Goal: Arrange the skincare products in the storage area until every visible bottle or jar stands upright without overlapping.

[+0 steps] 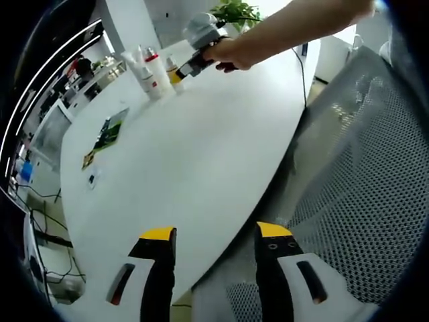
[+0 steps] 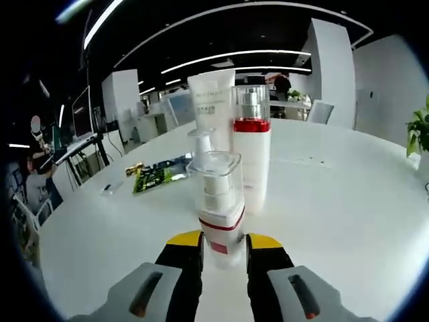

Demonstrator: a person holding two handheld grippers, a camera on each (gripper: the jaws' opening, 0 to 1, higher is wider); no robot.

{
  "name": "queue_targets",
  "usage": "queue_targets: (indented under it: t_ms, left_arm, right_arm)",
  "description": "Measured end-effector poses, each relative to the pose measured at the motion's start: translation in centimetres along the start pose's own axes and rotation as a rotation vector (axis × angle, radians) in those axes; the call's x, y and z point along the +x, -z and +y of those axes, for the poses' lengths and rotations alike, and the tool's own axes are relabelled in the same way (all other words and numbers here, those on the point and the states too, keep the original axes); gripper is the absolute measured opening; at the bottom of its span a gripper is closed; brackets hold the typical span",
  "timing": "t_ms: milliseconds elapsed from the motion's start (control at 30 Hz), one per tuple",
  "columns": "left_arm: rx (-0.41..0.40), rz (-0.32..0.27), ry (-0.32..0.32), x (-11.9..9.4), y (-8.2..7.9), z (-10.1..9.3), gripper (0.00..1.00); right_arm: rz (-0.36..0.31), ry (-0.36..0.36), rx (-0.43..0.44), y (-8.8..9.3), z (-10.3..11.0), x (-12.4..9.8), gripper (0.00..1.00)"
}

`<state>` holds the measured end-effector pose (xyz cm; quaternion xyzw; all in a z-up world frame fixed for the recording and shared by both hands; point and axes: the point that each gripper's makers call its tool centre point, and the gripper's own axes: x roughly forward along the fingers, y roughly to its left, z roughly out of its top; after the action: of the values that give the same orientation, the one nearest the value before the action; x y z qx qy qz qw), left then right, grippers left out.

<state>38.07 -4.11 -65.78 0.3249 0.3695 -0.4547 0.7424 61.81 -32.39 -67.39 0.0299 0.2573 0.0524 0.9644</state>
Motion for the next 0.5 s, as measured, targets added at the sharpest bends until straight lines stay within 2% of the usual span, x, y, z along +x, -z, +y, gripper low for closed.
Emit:
queue_targets:
  t_ms: [233,500]
  left_arm:
    - [0.001,0.001,0.002,-0.01,0.0,-0.04,0.43]
    - [0.003,0.005,0.004,0.02,0.05,-0.08,0.43]
  right_arm:
    - [0.004,0.015,0.0,-0.24,-0.77,0.28,0.13]
    - [-0.002,0.019,-0.008,-0.36,-0.98,0.53,0.12]
